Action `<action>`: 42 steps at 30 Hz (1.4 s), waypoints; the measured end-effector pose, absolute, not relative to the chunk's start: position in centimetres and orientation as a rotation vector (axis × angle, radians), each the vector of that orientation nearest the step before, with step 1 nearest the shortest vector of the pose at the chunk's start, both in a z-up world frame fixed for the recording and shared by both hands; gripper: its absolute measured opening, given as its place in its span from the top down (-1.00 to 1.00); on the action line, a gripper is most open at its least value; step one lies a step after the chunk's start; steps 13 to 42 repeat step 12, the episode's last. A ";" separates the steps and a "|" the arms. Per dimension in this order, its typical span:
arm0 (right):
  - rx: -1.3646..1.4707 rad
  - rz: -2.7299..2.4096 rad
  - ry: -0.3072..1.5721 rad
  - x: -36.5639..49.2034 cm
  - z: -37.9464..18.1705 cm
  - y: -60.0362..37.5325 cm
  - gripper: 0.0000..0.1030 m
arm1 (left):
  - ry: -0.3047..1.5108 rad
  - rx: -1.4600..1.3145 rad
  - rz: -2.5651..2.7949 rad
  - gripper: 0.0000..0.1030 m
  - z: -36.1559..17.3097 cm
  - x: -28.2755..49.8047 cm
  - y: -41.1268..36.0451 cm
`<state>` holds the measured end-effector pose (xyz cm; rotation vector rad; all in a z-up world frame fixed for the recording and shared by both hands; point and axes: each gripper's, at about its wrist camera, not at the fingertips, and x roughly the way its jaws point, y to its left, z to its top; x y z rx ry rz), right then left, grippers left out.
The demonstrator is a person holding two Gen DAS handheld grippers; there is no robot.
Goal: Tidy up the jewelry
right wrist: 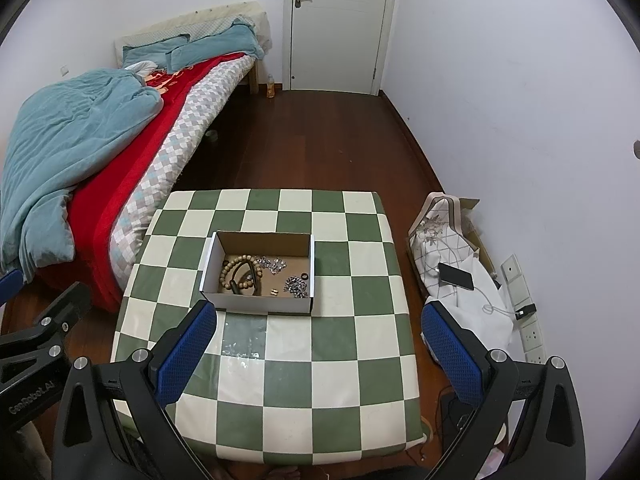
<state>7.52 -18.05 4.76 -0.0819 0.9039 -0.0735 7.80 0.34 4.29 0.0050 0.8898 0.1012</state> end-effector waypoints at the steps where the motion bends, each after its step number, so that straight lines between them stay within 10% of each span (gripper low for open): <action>1: -0.082 -0.074 0.904 7.5 4.8 -18.1 -1.00 | 0.890 0.004 0.100 -1.00 4.3 7.8 0.3; 42: -0.086 -0.073 0.902 7.6 4.7 -17.9 -1.00 | 0.892 -0.007 0.090 -1.00 4.1 7.6 0.6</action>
